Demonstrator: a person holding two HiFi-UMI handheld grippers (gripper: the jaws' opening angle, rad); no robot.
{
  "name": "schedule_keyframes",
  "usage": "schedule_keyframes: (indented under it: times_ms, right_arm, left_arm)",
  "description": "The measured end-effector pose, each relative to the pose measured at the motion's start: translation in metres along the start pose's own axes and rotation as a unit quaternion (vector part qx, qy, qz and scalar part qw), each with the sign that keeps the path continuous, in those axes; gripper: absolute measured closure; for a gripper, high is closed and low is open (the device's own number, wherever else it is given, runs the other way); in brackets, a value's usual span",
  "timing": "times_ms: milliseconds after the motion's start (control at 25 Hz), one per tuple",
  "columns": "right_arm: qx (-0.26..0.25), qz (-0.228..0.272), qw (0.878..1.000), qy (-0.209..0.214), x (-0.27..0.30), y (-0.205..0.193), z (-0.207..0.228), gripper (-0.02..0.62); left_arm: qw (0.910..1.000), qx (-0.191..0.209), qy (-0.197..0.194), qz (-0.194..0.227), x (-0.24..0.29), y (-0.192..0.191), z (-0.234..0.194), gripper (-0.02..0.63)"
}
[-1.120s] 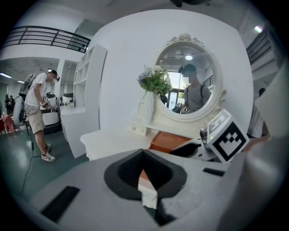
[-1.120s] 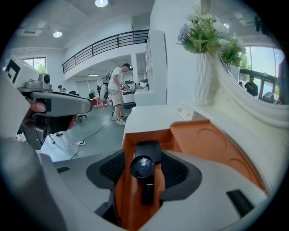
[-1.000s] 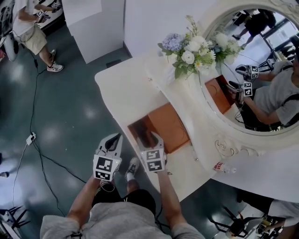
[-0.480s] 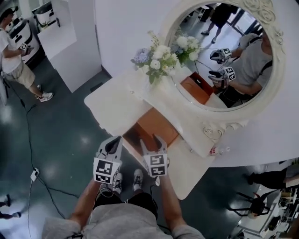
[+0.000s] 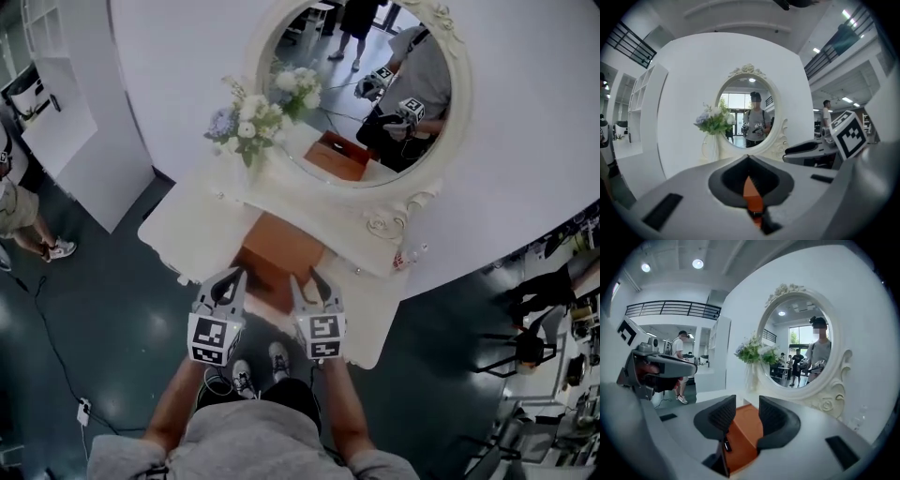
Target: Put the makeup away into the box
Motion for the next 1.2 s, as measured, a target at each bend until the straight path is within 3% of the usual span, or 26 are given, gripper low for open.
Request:
schedule_keyframes:
  times_ms: [160,680,1200]
  right_arm:
    - [0.017,0.012,0.999,-0.045,-0.028,-0.011,0.003,0.471]
    - [0.051,0.049,0.988,-0.134,-0.112,-0.036,-0.006,0.555]
    - [0.066,0.050,0.985,-0.150,-0.136,-0.049,-0.003,0.571]
  left_arm:
    - [0.9987,0.026,-0.040,0.015,0.000,0.008,0.016,0.606]
    - [0.9898,0.073,-0.120,0.026,-0.020,0.010,0.067,0.606]
    - [0.9876,0.079,-0.134,0.019,-0.024,0.003,0.086,0.606]
Point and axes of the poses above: the fingertips, and each gripper's own axes: x forward along the fingers, z to its right, y out of its top, the point moved 7 cm from there along -x, backward along the fingers, and after that the axes turned 13 degrees about -z, right-handed, at the moved point
